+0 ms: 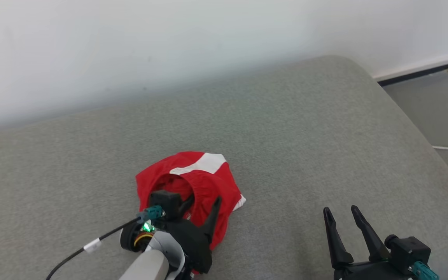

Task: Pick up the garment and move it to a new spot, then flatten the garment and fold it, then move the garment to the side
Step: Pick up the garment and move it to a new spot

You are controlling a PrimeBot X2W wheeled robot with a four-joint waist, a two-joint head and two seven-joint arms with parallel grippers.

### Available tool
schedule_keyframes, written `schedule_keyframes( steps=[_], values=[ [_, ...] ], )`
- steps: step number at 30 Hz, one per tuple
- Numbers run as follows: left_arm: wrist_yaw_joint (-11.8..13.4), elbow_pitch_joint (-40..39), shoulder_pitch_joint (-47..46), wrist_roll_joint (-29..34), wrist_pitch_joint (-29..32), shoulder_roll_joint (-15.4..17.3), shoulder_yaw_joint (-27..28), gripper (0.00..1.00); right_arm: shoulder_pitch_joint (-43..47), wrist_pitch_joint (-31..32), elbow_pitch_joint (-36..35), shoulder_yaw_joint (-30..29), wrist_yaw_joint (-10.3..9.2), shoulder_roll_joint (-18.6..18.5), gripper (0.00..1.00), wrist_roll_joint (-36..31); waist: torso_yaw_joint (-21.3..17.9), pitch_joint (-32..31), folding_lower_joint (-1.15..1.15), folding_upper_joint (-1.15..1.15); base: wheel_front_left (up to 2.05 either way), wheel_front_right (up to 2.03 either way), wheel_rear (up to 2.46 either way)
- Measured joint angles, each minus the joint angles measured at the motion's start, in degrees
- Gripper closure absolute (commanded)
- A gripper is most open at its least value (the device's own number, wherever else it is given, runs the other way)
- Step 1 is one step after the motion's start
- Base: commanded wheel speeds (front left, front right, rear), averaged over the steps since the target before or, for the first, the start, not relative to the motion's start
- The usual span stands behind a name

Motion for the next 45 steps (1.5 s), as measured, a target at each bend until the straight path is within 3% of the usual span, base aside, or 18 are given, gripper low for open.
schedule_keyframes(
  steps=[5, 10, 17, 20, 26, 34, 45],
  values=[
    [-0.08, -3.27, 3.21, -2.34, -3.38, -0.04, -1.68, 0.00, 1.10, 0.15, -0.45, -1.35, 0.00, 0.02, 0.00, -0.13, 2.42, -1.40, 0.00, 0.00, 0.00, 0.00, 0.00],
    [0.74, -8.86, 8.31, -2.54, -8.28, 2.23, -0.36, 0.00, 2.78, 0.08, -1.05, -3.83, 0.00, -0.31, 0.00, -0.62, 5.40, -3.03, 0.00, 0.00, 0.00, 0.00, 0.00],
    [5.19, -18.31, 17.59, -1.35, -11.16, 6.12, 6.75, 0.00, 4.54, -0.41, -1.76, -5.01, 0.00, -1.97, 0.00, -1.65, 10.11, -5.19, -0.01, 0.00, 0.00, 0.00, 0.00],
    [6.59, -25.42, 22.84, 2.24, -11.34, 6.45, 13.04, 0.00, 6.01, -0.80, -1.34, -5.77, 0.00, -2.52, 0.00, -1.69, 12.79, -6.24, -0.01, 0.00, 0.00, 0.00, 0.00],
    [4.44, -33.20, 30.33, 8.94, -11.34, 5.08, 21.08, 0.00, 6.67, -2.14, -0.05, -5.75, 0.00, -2.88, 0.00, -1.70, 15.87, -7.99, -0.01, 0.00, 0.00, 0.00, 0.00],
    [2.53, -32.94, 37.83, 18.79, -11.34, 5.23, 26.21, 0.00, 7.47, -3.93, 2.38, -4.13, 0.00, -3.94, 0.00, -1.90, 17.28, -10.02, -0.01, -0.01, 0.00, 0.00, 0.00],
    [0.42, -32.18, 39.40, 20.20, -11.34, 2.57, 32.53, 0.00, 9.14, -5.14, 5.25, -4.53, 0.00, -3.90, 0.00, -1.63, 17.02, -10.60, -0.01, -0.01, 0.00, 0.00, 0.00]
  ],
)
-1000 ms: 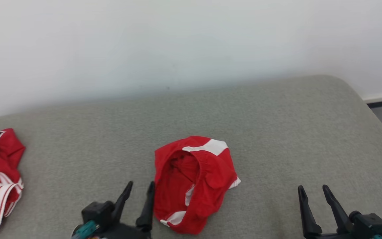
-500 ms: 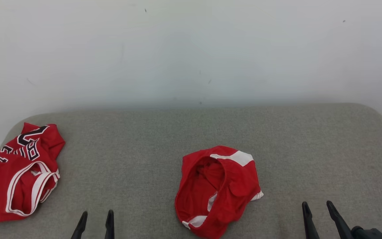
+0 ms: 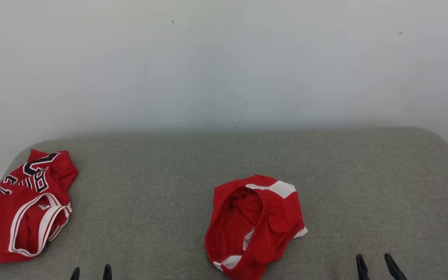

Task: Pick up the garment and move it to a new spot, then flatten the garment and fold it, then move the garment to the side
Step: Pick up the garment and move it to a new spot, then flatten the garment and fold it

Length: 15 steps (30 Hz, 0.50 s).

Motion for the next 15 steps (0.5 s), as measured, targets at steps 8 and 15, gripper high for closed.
schedule_keyframes(
  steps=[8, 15],
  values=[
    [-0.76, 2.78, -1.74, -0.02, 0.00, -0.58, -0.20, 0.00, -0.33, -0.38, 1.37, 1.07, 0.00, 0.64, 0.00, 0.30, -0.98, 0.24, 0.00, 0.00, 0.00, 0.00, 0.00],
    [-0.78, 4.19, -2.14, -0.31, 0.00, -0.85, -1.18, 0.00, -0.81, -0.56, 1.85, 1.20, 0.00, 0.90, 0.00, 0.53, -1.41, 0.62, 0.01, 0.00, 0.00, 0.00, 0.00]
  ],
)
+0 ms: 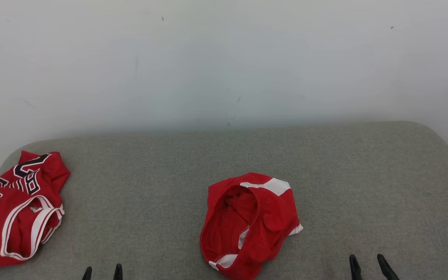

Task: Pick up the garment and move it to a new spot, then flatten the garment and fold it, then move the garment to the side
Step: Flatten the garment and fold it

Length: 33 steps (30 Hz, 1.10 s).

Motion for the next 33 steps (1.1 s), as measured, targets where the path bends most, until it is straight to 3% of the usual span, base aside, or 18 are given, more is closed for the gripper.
schedule_keyframes(
  steps=[24, 33],
  values=[
    [-0.09, -0.67, -0.85, -1.42, 0.00, 0.20, -1.77, 0.00, -0.56, -0.43, 0.42, 0.23, 0.00, 0.20, 0.00, 0.51, -0.12, 0.60, 0.00, 0.00, 0.00, 0.00, 0.00],
    [-0.09, 3.02, -8.51, -6.11, 1.48, 0.55, -9.50, 0.00, -1.76, 0.07, 0.21, 1.56, 0.00, -0.10, 0.00, 0.89, -2.28, 1.51, 0.00, 0.00, 0.00, 0.00, 0.00]
  ],
)
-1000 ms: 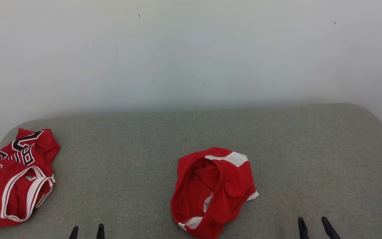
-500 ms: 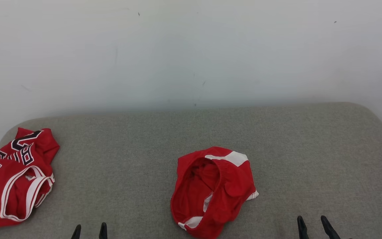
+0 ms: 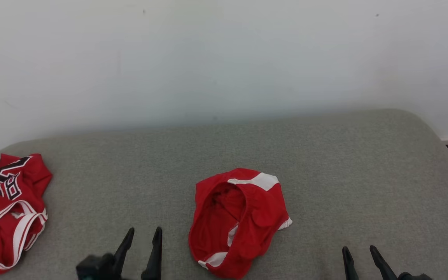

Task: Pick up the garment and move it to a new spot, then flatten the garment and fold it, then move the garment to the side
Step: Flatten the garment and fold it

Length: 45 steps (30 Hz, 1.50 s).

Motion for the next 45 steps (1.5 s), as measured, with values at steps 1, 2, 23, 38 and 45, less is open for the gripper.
schedule_keyframes(
  steps=[1, 2, 23, 38, 45],
  values=[
    [-0.03, 0.63, -1.74, -1.35, 1.30, -0.18, -0.93, 0.00, -0.12, 0.03, -0.12, 0.10, 0.00, -0.03, 0.00, -0.01, -0.43, 0.14, 0.00, 0.00, 0.00, 0.00, 0.00],
    [-0.02, 1.43, -3.66, -3.15, 3.66, -0.31, -1.65, 0.00, -0.28, 0.10, -0.26, 0.21, 0.00, -0.07, 0.00, 0.00, -0.92, 0.30, 0.00, 0.00, 0.00, 0.00, 0.00],
    [9.39, 9.73, -21.23, -20.28, 25.83, -2.32, -5.46, 0.00, -2.55, -0.08, -0.05, 1.63, 0.00, 0.11, 0.00, 0.45, -16.75, 5.54, 0.00, 0.00, 0.00, 0.00, 0.00],
    [14.11, 12.79, -26.49, -21.41, 23.41, 0.02, -1.05, 0.02, -4.43, -1.02, 1.47, 2.91, 0.00, 0.99, 0.00, 1.12, -21.21, 8.69, 0.01, 0.00, 0.00, 0.00, 0.00],
    [12.28, 12.88, -26.89, -20.78, 24.05, 0.08, -3.20, 1.00, -4.64, -1.11, 1.96, 2.52, 0.00, 1.13, 0.00, 1.12, -21.15, 8.59, 0.00, 0.00, 0.00, 0.00, 0.00]
  ],
)
